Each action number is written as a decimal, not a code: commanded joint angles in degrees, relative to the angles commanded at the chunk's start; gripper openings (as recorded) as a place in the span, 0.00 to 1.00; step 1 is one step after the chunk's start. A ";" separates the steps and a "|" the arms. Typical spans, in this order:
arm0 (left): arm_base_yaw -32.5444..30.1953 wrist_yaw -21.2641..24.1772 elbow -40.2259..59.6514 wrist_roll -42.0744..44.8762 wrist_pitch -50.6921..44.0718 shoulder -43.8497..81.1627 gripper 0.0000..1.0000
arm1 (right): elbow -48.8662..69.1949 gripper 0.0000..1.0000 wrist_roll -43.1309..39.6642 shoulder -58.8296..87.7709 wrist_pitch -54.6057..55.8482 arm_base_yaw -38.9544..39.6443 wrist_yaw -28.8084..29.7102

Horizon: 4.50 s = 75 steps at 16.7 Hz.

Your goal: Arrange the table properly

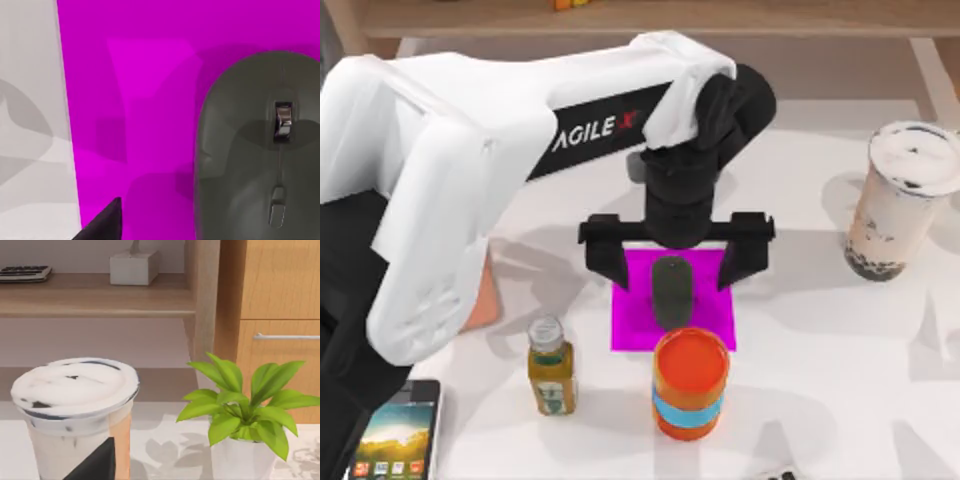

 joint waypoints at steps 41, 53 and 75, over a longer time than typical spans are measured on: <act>23.54 -1.68 -73.75 20.60 15.52 -59.51 1.00 | 0.00 1.00 0.00 0.00 0.00 0.00 0.00; 23.92 -1.69 -80.88 21.10 29.41 -52.88 0.85 | 0.00 1.00 0.00 0.00 0.00 0.00 0.00; 23.77 -1.43 -78.80 21.07 26.48 -55.48 0.00 | 0.00 1.00 0.00 0.00 0.00 0.00 0.00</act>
